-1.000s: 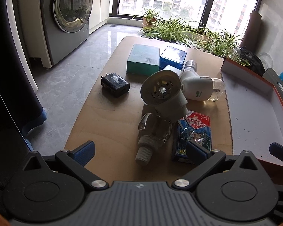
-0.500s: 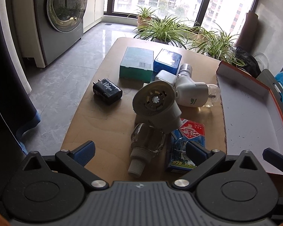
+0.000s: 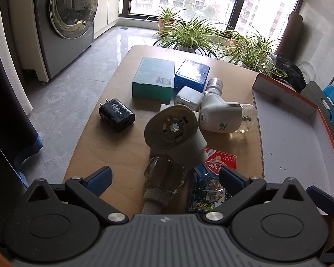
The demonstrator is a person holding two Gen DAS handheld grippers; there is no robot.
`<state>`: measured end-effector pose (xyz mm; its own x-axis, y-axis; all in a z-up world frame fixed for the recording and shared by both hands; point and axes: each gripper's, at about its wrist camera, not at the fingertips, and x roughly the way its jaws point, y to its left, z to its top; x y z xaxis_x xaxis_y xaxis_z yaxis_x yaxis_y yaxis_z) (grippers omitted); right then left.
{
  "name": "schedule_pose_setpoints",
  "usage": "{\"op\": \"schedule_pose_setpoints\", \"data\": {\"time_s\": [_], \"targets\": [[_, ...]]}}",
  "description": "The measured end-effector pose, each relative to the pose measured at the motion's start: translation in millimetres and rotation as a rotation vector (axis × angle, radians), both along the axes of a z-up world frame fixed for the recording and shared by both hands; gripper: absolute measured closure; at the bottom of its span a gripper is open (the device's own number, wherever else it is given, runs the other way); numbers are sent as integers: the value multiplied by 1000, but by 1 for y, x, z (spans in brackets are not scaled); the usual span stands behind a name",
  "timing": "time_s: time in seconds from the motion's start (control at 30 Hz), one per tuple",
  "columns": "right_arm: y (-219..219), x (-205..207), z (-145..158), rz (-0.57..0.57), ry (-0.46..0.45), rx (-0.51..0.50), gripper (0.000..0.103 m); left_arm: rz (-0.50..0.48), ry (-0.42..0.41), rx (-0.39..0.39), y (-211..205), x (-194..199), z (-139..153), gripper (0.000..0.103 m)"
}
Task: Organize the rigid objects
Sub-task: 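Grasp the white pipe elbow with the left gripper while the right approaches the card pack, then lift the elbow with the left gripper while the right grasps the red-blue card pack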
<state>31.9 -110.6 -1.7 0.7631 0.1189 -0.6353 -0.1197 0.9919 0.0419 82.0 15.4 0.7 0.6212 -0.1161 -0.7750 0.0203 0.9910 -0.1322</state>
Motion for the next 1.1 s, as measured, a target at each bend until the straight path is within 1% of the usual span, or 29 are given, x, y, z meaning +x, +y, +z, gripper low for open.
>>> {"op": "schedule_pose_setpoints", "data": {"time_s": [0.3, 0.53, 0.63, 0.67, 0.7, 0.73, 0.8, 0.87, 0.93, 0.97, 1.1], "targets": [[3, 4, -4, 6, 13, 1, 1, -7, 4, -13, -2, 11, -3, 0], [4, 9, -7, 6, 23, -3, 1, 10, -8, -55, -2, 27, -9, 0], [4, 11, -9, 2, 29, -5, 1, -7, -19, -72, -3, 35, -14, 0], [4, 12, -9, 2, 31, -7, 1, -16, -30, -93, -2, 37, -16, 2], [4, 12, -10, 2, 32, -8, 1, -23, -37, -110, -2, 38, -18, 9], [5, 13, -10, 2, 34, -9, 1, -26, -37, -118, -1, 40, -19, 22], [5, 14, -11, 3, 35, -9, 1, -35, -47, -124, 1, 42, -19, 37], [7, 16, -13, 3, 35, -10, 1, -44, -67, -144, 6, 42, -18, 40], [10, 18, -14, 2, 40, -17, 1, -53, -89, -155, 9, 40, -16, 46], [10, 18, -15, 1, 39, -20, 1, -57, -99, -158, 11, 39, -14, 48], [15, 25, -16, -8, 49, -13, 1, -76, -115, -180, 18, 37, -11, 49]]}}
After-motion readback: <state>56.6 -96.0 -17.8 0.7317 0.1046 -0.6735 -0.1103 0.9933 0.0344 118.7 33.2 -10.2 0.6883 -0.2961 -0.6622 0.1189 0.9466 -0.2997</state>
